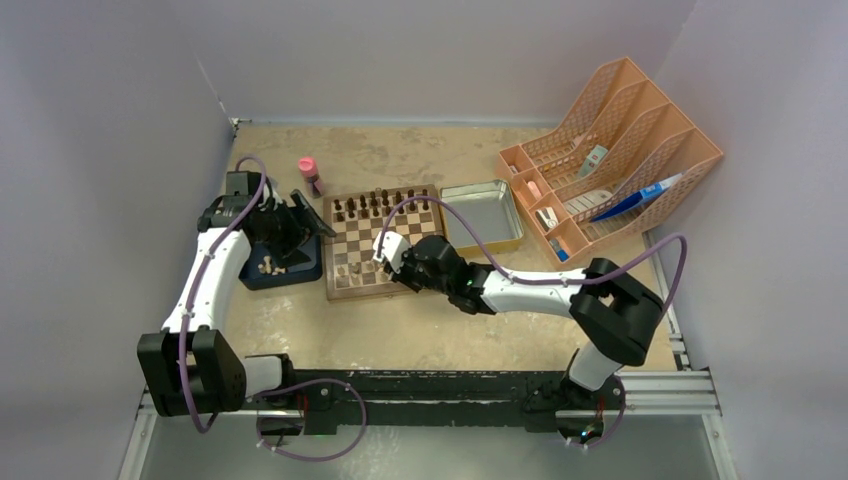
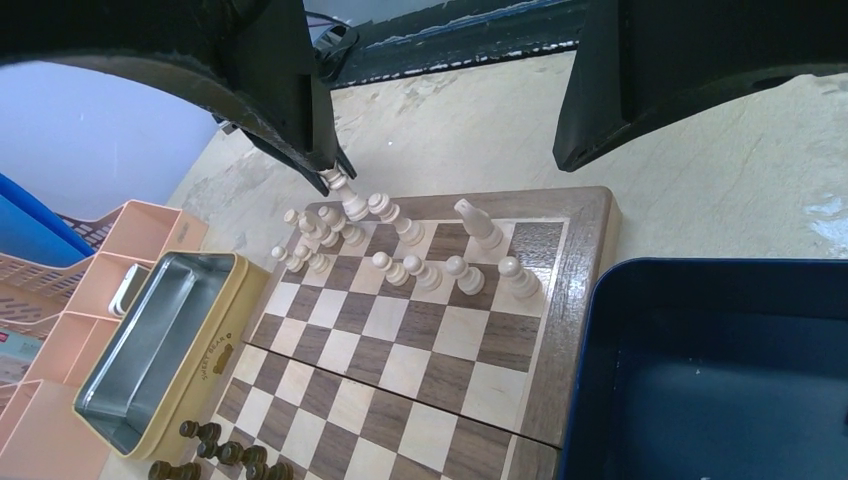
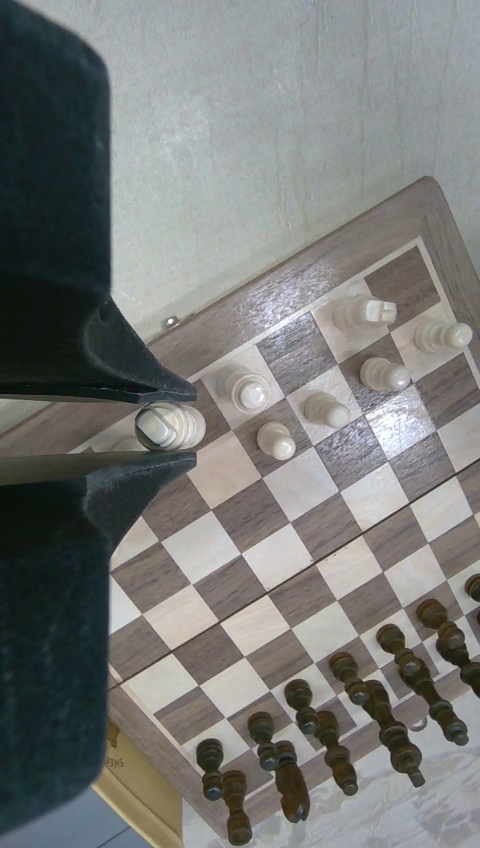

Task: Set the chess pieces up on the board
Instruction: Place the chess piece on the chessboard.

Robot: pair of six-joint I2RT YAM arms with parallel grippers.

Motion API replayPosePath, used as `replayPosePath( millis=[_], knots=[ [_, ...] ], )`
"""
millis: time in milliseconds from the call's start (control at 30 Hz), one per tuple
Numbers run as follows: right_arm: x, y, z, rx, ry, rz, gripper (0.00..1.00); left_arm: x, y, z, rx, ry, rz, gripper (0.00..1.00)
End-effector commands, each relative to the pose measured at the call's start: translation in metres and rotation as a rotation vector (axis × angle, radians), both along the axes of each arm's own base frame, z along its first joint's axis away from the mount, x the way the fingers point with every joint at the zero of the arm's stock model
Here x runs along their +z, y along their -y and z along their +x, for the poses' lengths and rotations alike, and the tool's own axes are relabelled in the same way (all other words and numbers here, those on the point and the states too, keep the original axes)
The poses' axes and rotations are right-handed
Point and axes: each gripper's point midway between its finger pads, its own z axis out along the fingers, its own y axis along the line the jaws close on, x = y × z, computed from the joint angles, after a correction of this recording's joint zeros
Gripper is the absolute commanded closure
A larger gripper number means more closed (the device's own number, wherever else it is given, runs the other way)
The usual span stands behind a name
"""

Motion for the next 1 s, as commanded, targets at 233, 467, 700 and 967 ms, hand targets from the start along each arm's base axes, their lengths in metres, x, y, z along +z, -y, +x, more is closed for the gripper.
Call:
replayPosePath(
  millis=[233,467,700,967],
  knots=[
    [0.004,-0.014,0.005,-0.026,-0.013,0.032,0.87,0.013,0.005,0.005,-0.004,0.055,-0.024,0.21],
    [0.001,-0.016,0.009,-0.045,-0.018,0.024,0.87,0.018,0.002,0.007,-0.008,0.073,0.006,0.21],
    [-0.001,-0.017,0.013,-0.062,-0.013,0.016,0.87,0.020,0.002,0.009,-0.014,0.079,0.011,0.21],
    [-0.005,-0.016,0.010,-0.067,-0.037,0.019,0.85,0.022,0.001,0.012,-0.016,0.084,0.025,0.21]
  ],
)
